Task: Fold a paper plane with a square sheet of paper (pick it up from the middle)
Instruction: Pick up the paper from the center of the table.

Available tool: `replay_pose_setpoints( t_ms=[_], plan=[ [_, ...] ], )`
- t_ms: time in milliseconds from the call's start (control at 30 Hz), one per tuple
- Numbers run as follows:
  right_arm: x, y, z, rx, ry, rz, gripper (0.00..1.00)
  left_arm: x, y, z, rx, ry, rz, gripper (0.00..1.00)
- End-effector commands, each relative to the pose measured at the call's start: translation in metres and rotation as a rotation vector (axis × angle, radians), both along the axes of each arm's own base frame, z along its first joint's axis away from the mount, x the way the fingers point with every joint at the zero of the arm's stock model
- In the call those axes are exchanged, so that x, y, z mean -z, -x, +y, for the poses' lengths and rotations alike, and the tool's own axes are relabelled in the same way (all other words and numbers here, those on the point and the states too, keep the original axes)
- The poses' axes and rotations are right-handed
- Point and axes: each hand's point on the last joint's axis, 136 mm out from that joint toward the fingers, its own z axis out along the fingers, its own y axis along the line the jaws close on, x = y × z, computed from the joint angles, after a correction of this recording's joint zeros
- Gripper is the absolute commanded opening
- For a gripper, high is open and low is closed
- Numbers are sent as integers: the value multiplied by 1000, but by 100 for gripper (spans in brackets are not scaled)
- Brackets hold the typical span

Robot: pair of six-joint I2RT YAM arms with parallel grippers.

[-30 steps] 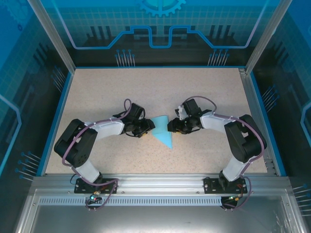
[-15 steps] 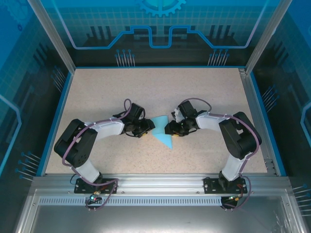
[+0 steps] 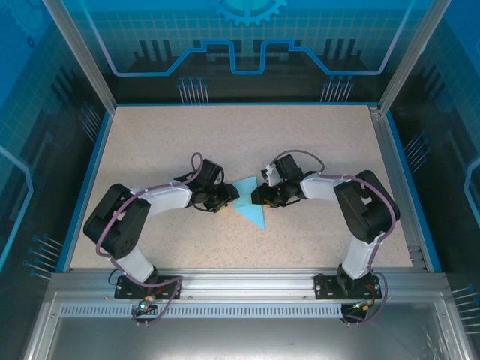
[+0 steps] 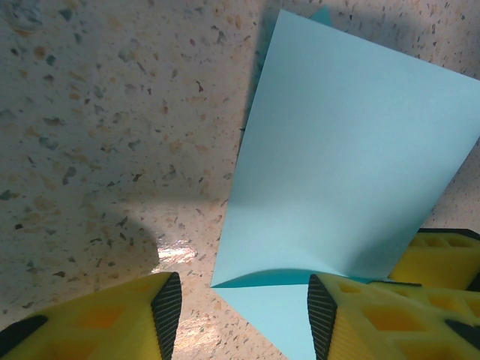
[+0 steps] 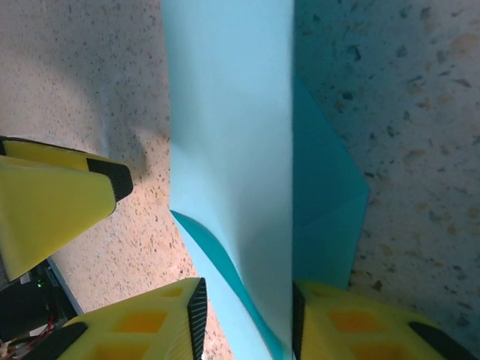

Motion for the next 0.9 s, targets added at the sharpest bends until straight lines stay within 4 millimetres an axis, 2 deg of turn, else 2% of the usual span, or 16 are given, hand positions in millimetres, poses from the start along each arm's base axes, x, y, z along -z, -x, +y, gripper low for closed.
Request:
replay_pose_setpoints(
  t_ms=[0, 100, 200, 233, 300, 433, 667, 867],
  plan=[
    [5, 2, 4, -12, -33, 21, 30, -9, -4, 0, -4, 17, -17, 52],
    [4, 2, 2, -8, -53, 25, 23, -11, -5, 0, 0, 21, -23, 52],
    [-10, -5, 2, 6, -101, 2, 16, -15, -7, 2, -4, 42, -25, 52],
    [-7, 1, -3, 13, -108, 23, 13, -16, -8, 4, -7, 55, -29, 52],
    [-16, -1, -5, 22, -150, 13, 10, -20, -11, 6, -12, 88, -42, 53],
    [-35, -5, -6, 24, -245, -5, 8, -29, -19, 9, -19, 189, -59, 55],
    [-57, -5, -3, -16, -355, 0, 9, -50, -36, -6, 59, 382, -104, 57],
    [-71, -3, 1, -45, -406, -8, 10, -53, -42, -7, 70, 470, -109, 58]
  ],
)
